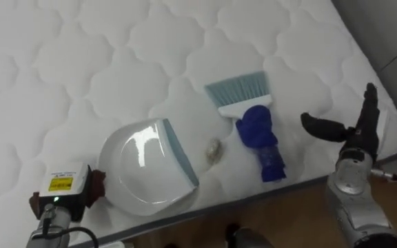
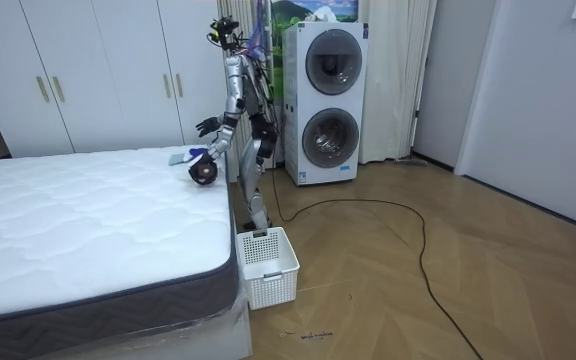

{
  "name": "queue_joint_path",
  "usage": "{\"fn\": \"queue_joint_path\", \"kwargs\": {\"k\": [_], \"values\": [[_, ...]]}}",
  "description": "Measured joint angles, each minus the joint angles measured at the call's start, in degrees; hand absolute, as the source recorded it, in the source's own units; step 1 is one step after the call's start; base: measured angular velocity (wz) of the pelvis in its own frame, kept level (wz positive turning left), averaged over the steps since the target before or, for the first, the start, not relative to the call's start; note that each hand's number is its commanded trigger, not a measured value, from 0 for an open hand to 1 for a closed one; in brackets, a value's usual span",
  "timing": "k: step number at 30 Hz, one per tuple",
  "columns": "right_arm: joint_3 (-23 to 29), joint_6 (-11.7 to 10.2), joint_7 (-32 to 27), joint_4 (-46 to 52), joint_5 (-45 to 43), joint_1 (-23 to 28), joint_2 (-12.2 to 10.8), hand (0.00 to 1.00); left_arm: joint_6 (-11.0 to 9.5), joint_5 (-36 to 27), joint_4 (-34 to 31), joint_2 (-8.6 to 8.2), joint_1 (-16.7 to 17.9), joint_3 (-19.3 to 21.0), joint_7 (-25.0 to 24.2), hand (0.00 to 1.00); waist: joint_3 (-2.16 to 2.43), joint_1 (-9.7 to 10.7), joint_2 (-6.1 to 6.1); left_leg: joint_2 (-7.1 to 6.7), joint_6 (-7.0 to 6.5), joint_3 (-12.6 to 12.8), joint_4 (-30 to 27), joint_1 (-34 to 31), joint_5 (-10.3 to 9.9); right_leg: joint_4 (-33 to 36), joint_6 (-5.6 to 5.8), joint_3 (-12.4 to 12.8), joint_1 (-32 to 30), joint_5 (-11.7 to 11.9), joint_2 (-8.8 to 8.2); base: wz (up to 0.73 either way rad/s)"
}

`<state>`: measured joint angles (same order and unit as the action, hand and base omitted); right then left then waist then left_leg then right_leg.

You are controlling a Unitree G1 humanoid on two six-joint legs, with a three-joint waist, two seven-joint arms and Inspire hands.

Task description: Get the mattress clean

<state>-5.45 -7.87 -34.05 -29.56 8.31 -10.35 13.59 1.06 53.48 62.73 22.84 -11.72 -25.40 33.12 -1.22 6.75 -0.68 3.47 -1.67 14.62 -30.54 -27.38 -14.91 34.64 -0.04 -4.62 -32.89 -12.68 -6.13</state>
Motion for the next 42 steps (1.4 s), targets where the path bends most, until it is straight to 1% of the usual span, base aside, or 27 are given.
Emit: {"fn": "queue_joint_path", "kwargs": {"k": [2,7,9,11,12,13,14,16,17,20,22,23,24,28,31,35,40,42], "values": [[-0.6,0.0,0.9,0.9,0.0,-0.1,0.0,0.0,0.0,0.1,-0.9,0.0,-0.3,0.1,-1.7,1.0,-0.11,-1.0,-0.17,0.08,0.05,0.0,0.1,0.0,0.0,0.0,-0.03,-0.2,0.0,0.0,-0.03,0.0],[-2.4,-0.4,4.5,0.9,0.3,-1.2,0.1,0.0,-0.1,0.0,-0.9,0.0,-0.6,0.1,-3.4,1.0,-0.44,-1.6,-0.55,0.12,0.11,0.0,0.2,-0.3,-0.1,0.0,-0.14,-0.3,-0.4,-0.1,-0.02,0.0],[-2.4,-0.4,5.6,0.9,0.6,-1.4,0.1,0.0,-0.2,0.0,-0.9,0.0,-1.1,0.1,-3.9,1.0,-0.49,-2.0,-0.55,0.12,0.11,0.0,0.1,-0.8,-0.1,0.1,-0.16,-0.3,-1.0,-0.1,-0.06,0.0],[-3.6,-0.5,7.1,0.4,2.2,-2.0,0.4,0.0,-0.5,-0.3,-0.9,0.01,-2.0,0.2,-3.9,1.0,-0.95,-2.4,-0.52,0.14,0.12,-0.2,0.1,-1.2,-0.1,0.0,-0.2,-0.3,-1.3,0.0,-0.05,0.0],[-4.0,-0.5,7.4,0.4,2.8,-2.1,0.4,0.0,-0.6,-0.4,-0.8,0.01,-2.2,0.2,-3.9,1.0,-1.09,-2.4,-0.5,0.13,0.12,-0.2,0.1,-1.2,-0.1,0.0,-0.2,-0.3,-1.3,0.0,-0.05,0.03],[-5.0,-0.8,7.8,0.2,3.4,-2.3,0.5,0.0,-0.8,-0.7,-0.8,0.02,-2.2,0.1,-3.9,1.0,-1.43,-2.6,-0.56,0.14,0.12,-0.4,0.1,-1.3,-0.1,-0.1,-0.2,-0.5,-1.3,0.0,-0.06,0.04],[-5.5,-1.0,8.1,-0.1,3.7,-2.5,0.5,0.0,-0.8,-1.1,-0.8,0.02,-2.2,0.0,-3.9,1.0,-1.56,-2.7,-0.59,0.16,0.12,-0.4,0.0,-1.4,-0.1,-0.1,-0.2,-0.6,-1.3,0.0,-0.06,0.06],[-7.8,-1.0,9.8,-2.8,5.4,-4.0,0.5,0.0,-1.0,-1.7,-0.8,0.02,-2.6,-0.3,-4.2,1.0,-1.6,-2.7,-0.62,0.24,0.12,-0.8,-0.3,-2.0,-0.1,0.1,-0.2,-1.2,-1.6,0.0,-0.31,0.11],[-8.6,-1.0,10.6,-3.9,6.0,-4.6,0.5,0.0,-1.1,-1.7,-0.9,0.02,-2.9,-0.5,-4.3,1.0,-1.62,-2.7,-0.62,0.33,0.11,-0.9,-0.4,-2.2,-0.1,0.1,-0.2,-1.8,-1.6,0.0,-0.75,0.09],[-10.7,-1.0,12.0,-5.8,7.4,-4.8,0.5,0.0,-1.3,-2.3,-0.9,0.0,-3.6,-1.8,-5.1,1.0,-1.63,-3.7,-0.65,0.44,0.07,-1.0,-1.0,-2.2,-0.1,0.2,-0.21,-2.6,-1.4,0.0,-0.87,0.01],[-11.8,-0.9,12.7,-7.0,7.5,-4.8,0.5,0.0,-1.4,-2.3,-0.9,-0.01,-3.9,-1.9,-5.1,1.0,-1.69,-3.9,-0.72,0.63,-0.05,-1.0,-1.2,-2.3,-0.2,0.2,-0.27,-3.4,-1.2,0.0,-1.08,0.03],[-12.1,-0.9,13.3,-7.6,7.5,-4.8,0.5,0.0,-1.4,-2.3,-0.9,-0.04,-4.0,-1.9,-5.2,1.0,-1.78,-4.0,-0.71,0.67,-0.07,-1.0,-1.2,-2.4,-0.2,0.2,-0.29,-3.6,-1.2,0.0,-1.44,0.07],[-12.2,-0.9,13.5,-7.9,7.5,-4.8,0.5,0.0,-1.4,-2.3,-0.9,-0.07,-4.1,-1.9,-5.2,1.0,-1.79,-4.0,-0.72,0.68,-0.08,-1.0,-1.2,-2.4,-0.3,0.2,-0.31,-3.8,-1.2,0.0,-1.51,0.06],[-12.5,-0.8,14.2,-8.3,7.8,-4.7,0.4,0.0,-1.4,-2.2,-0.9,-0.26,-4.8,-1.8,-5.5,1.0,-2.09,-4.0,-1.14,0.83,-0.15,-1.0,-1.1,-2.8,-0.4,0.1,-0.54,-5.3,-1.3,0.2,-1.74,0.01],[-12.5,-0.8,14.6,-9.0,7.8,-4.7,0.2,0.0,-1.4,-2.2,-1.1,-0.26,-4.8,-1.8,-6.1,1.0,-2.11,-4.1,-1.19,0.82,-0.16,-1.0,-1.2,-2.9,-0.4,-0.1,-0.55,-5.4,-1.4,0.2,-1.71,0.0],[-12.7,-1.0,15.5,-11.6,8.3,-4.7,0.3,0.0,-1.4,-2.3,-1.4,-0.24,-4.3,-1.8,-5.9,1.0,-2.05,-4.2,-1.2,0.85,-0.16,-0.8,-1.1,-2.8,-0.4,0.0,-0.55,-5.3,-1.4,0.2,-1.57,0.0],[-13.1,-2.5,16.2,-15.1,8.0,-5.4,0.1,0.0,-1.3,-2.1,-1.5,-0.23,-3.5,-1.8,-4.6,1.0,-1.94,-3.8,-1.28,0.82,-0.15,-0.8,-1.1,-2.4,-0.4,0.1,-0.55,-5.8,-0.8,0.2,-1.69,0.01],[-13.0,-2.8,16.6,-16.1,7.6,-5.9,0.1,0.0,-1.3,-2.2,-1.7,-0.17,-4.0,-1.8,-4.6,1.0,-1.94,-3.7,-1.28,0.83,-0.16,-0.8,-1.0,-2.4,-0.4,0.1,-0.55,-5.8,-0.8,0.2,-1.75,0.02]]}}
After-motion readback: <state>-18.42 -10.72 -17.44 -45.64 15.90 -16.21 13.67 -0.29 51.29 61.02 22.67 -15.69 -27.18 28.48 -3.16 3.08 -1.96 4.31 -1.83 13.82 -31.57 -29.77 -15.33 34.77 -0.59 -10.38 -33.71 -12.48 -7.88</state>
